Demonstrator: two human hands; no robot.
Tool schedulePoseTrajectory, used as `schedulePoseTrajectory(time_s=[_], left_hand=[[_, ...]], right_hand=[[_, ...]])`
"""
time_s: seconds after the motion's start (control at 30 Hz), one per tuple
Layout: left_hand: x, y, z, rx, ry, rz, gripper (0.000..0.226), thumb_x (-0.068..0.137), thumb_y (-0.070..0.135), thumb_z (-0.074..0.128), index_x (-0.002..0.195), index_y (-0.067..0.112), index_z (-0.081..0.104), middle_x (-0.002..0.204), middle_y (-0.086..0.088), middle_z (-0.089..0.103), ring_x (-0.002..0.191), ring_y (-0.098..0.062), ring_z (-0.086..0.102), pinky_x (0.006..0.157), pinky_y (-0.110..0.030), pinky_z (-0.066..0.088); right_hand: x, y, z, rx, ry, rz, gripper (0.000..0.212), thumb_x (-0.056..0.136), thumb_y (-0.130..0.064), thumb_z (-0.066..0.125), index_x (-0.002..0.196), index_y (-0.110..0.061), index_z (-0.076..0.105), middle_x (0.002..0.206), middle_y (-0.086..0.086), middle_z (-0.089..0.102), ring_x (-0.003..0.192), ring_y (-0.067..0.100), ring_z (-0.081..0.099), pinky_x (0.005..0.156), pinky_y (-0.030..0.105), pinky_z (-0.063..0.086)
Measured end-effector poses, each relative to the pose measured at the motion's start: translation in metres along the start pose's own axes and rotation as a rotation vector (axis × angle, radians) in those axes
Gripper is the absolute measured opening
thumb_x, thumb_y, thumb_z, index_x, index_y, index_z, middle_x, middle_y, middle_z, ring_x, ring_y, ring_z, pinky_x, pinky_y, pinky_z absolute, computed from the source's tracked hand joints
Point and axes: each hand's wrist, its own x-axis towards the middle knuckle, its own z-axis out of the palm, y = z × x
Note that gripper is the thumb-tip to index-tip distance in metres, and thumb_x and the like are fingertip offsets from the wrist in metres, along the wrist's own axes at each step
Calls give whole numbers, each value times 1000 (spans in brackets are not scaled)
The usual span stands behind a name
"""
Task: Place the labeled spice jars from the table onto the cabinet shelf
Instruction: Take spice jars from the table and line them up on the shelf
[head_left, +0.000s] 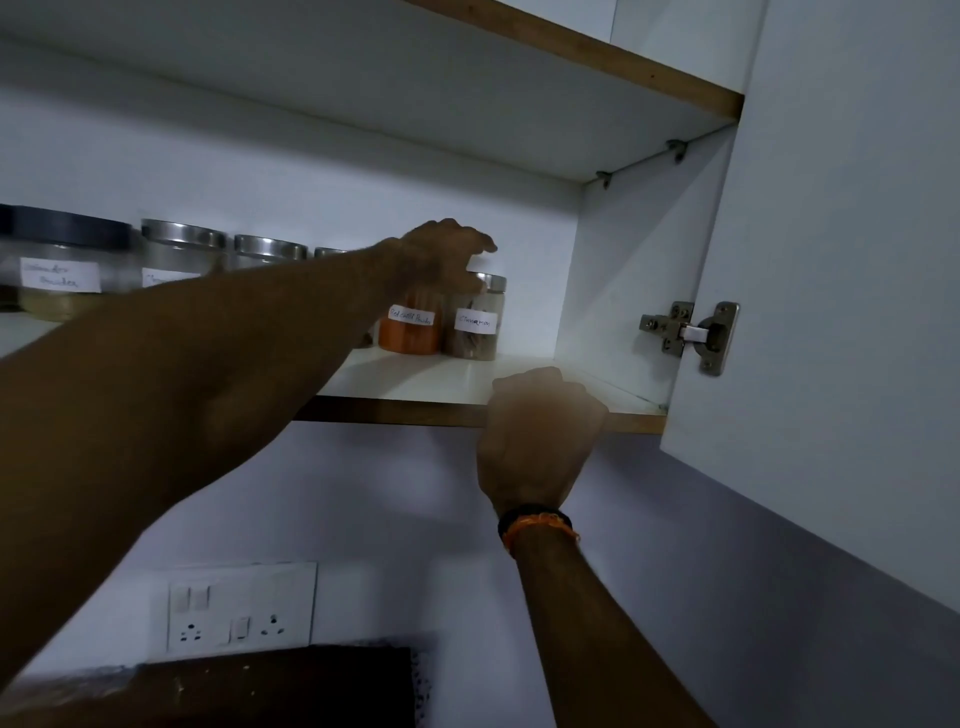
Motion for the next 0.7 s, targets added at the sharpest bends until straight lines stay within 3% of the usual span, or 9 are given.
schedulePoseTrajectory(time_s=[0.13, 0.4, 0.57, 0.63, 0.7], left_hand=[[-19, 9, -16, 5, -17, 10, 67, 95, 34, 65, 153, 16, 36, 160, -6, 38, 146, -28, 35, 118, -45, 30], [-87, 26, -37, -132, -125, 18, 68, 94, 40, 66, 150, 14, 38, 149, -10, 50, 131, -29, 50, 104, -41, 43], [-138, 43, -43, -211, -142, 52, 73, 92, 51, 65, 150, 14, 40, 148, -7, 51, 132, -27, 51, 102, -31, 39], [-156, 51, -48, -261, -156, 57, 72, 93, 50, 63, 150, 13, 41, 148, -7, 52, 133, -25, 52, 100, -27, 38], [-173, 58, -58, -307, -139, 47, 69, 94, 48, 63, 149, 13, 42, 147, -8, 53, 131, -24, 53, 98, -26, 38]], right_hand=[[2, 1, -5, -4, -44, 0, 34, 96, -28, 44, 78, -12, 68, 81, 2, 61, 77, 19, 51, 83, 35, 31], [8, -8, -33, -22, -261, -26, 49, 104, -36, 29, 89, -14, 71, 86, 1, 69, 82, 21, 57, 86, 39, 35], [11, -14, -52, -127, -397, -86, 50, 106, -33, 26, 94, -14, 70, 88, 3, 71, 87, 24, 63, 94, 41, 41], [9, -11, -60, -57, -401, -127, 41, 107, -28, 33, 101, -12, 70, 96, 5, 72, 95, 25, 64, 101, 42, 39], [6, -10, -69, -30, -421, -157, 33, 105, -22, 41, 120, -9, 67, 117, 9, 70, 116, 28, 60, 114, 45, 32]])
